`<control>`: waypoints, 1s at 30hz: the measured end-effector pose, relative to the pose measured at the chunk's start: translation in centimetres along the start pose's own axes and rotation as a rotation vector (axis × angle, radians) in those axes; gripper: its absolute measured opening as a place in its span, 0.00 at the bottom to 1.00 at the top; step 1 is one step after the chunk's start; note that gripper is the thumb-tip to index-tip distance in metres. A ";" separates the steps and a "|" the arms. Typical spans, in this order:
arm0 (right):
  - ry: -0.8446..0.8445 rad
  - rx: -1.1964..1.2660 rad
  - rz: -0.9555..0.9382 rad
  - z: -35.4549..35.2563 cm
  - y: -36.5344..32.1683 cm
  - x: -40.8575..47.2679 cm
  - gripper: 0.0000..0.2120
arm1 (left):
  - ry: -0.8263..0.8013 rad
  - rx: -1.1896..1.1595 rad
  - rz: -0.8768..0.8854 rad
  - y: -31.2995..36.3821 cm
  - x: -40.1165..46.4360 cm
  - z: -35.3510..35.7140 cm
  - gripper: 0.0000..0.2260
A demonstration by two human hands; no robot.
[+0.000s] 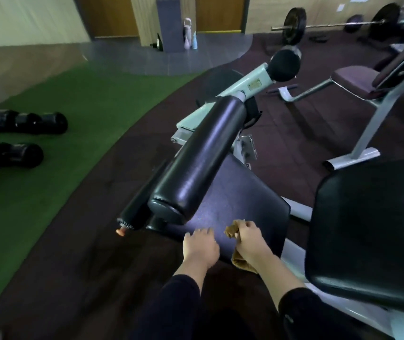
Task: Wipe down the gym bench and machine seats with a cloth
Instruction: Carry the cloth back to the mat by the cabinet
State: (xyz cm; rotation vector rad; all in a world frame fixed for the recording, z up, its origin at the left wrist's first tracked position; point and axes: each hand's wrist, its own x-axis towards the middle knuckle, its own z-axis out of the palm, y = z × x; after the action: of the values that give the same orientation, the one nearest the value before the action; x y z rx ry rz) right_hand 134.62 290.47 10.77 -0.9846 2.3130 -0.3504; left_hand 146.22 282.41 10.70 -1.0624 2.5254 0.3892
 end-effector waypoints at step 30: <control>-0.295 -0.123 -0.413 11.2 -33.1 -10.5 0.19 | 0.132 -0.277 -0.524 -27.8 -19.3 -6.5 0.18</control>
State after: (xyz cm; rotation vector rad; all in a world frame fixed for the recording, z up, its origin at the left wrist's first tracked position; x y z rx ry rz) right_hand 166.00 275.08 21.24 -1.4733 1.8775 -0.2087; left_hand 177.51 273.14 21.94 -1.8461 2.2173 0.5353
